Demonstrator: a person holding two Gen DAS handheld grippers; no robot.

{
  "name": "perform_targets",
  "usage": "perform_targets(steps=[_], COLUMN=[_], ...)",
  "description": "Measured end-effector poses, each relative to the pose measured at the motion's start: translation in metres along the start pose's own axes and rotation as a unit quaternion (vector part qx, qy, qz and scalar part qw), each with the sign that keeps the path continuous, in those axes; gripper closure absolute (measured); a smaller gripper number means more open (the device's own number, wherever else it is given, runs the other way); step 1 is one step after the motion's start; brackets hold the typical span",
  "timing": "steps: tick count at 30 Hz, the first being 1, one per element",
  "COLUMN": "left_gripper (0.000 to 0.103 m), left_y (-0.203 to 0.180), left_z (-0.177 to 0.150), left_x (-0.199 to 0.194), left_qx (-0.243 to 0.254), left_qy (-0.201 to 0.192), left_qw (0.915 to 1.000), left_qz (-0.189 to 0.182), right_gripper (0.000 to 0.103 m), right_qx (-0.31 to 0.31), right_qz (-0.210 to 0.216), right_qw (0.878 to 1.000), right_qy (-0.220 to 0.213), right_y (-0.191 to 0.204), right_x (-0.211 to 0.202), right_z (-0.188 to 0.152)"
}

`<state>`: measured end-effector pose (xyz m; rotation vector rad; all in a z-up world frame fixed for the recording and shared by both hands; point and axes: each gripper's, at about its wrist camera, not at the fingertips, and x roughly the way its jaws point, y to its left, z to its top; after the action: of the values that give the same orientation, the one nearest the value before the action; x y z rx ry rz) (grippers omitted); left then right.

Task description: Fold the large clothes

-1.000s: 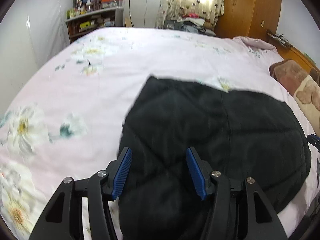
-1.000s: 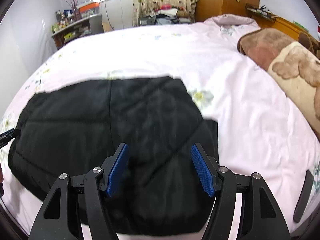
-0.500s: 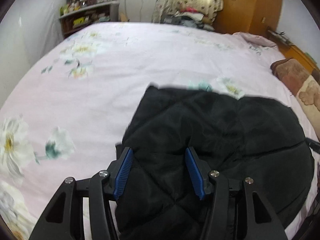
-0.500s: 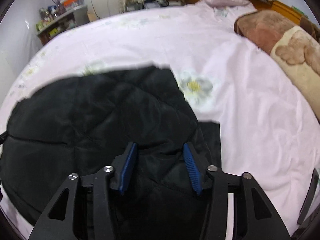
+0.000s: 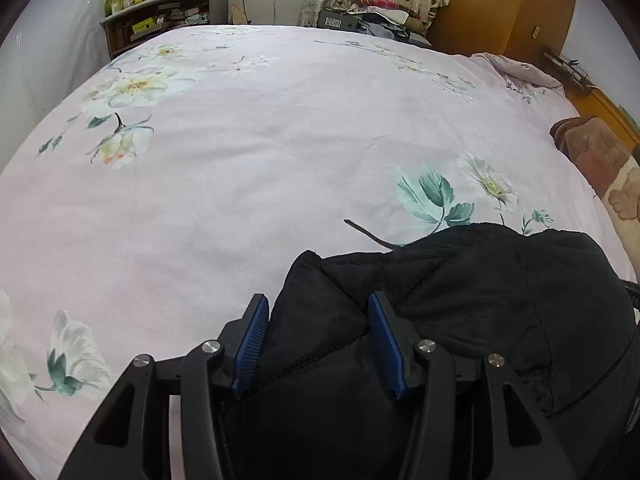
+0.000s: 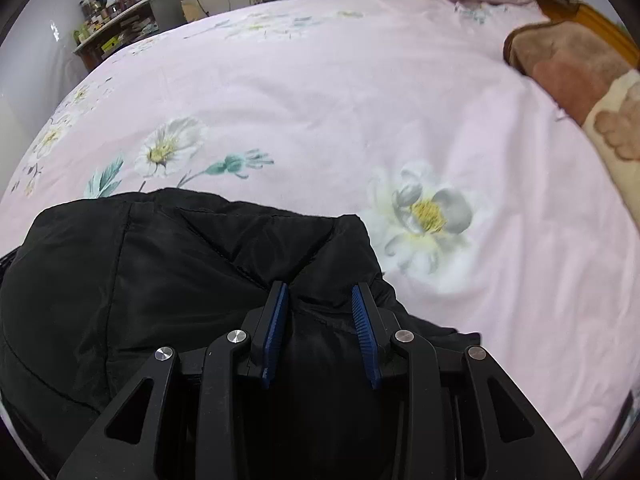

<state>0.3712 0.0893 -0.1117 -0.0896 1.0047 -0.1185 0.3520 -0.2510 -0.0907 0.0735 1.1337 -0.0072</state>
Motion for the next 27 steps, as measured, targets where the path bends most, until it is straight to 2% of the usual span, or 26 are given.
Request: perform_targets(steps=[6, 19, 23, 27], left_gripper=[0.048, 0.045, 0.042, 0.043], left_y=[0.0, 0.005, 0.008, 0.008], left_z=[-0.001, -0.007, -0.006, 0.002], left_x=[0.014, 0.023, 0.02, -0.002], left_qx=[-0.009, -0.025, -0.036, -0.036], left_qy=[0.002, -0.013, -0.017, -0.016], left_qw=[1.0, 0.9996, 0.9991, 0.9992], left_qz=[-0.005, -0.007, -0.013, -0.008], right_gripper=[0.069, 0.071, 0.071, 0.071], right_qx=[0.008, 0.009, 0.001, 0.016], right_qz=[0.013, 0.002, -0.016, -0.013], right_qw=[1.0, 1.0, 1.0, 0.999], right_qy=[0.012, -0.006, -0.022, -0.04], right_y=[-0.003, -0.005, -0.001, -0.004], right_x=[0.017, 0.026, 0.019, -0.005], right_z=[-0.005, -0.012, -0.012, -0.011])
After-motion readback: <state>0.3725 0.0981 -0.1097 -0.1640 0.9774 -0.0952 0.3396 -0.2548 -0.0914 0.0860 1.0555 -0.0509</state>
